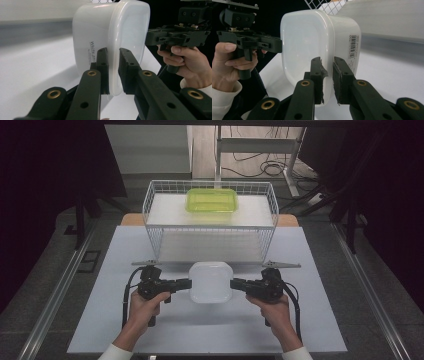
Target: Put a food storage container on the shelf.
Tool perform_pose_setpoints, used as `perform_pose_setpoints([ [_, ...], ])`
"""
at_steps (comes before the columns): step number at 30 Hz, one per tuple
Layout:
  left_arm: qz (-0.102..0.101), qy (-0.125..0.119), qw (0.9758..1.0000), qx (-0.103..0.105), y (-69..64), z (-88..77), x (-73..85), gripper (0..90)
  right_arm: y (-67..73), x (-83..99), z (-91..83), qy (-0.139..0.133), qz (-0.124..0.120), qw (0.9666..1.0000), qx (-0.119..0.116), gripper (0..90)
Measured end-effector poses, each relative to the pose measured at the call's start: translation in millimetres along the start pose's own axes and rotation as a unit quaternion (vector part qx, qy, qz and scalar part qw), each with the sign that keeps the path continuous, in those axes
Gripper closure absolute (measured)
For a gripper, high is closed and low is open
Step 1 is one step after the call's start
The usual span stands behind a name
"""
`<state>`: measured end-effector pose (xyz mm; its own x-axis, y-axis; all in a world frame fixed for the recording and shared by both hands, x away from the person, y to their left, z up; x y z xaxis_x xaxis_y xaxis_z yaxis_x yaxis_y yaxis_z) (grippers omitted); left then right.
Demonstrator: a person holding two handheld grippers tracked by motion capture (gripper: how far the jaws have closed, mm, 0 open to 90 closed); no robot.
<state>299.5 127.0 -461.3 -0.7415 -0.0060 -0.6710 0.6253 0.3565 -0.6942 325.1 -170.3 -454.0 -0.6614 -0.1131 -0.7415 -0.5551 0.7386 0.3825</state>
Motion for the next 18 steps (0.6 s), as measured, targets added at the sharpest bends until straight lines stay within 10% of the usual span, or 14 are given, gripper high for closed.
perform_pose_setpoints([
  [18, 0.034, -0.023, 0.9991, 0.003, -18.1, -16.2, -22.7, 78.9, 18.3, -29.5, -12.5, -0.027, -0.031, 0.9991, 0.0, 78.3],
])
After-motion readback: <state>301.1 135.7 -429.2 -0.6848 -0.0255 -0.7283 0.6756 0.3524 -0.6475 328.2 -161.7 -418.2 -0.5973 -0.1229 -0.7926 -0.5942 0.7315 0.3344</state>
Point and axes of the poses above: each handheld gripper's, and its own axes: z roughly forward along the jaws, x roughly out of its underside, y roughly to its left, the point moved 3 cm from there along z, roughly forward along the jaws, and after that the axes turned 14 degrees about x, right-handed, at the moved point
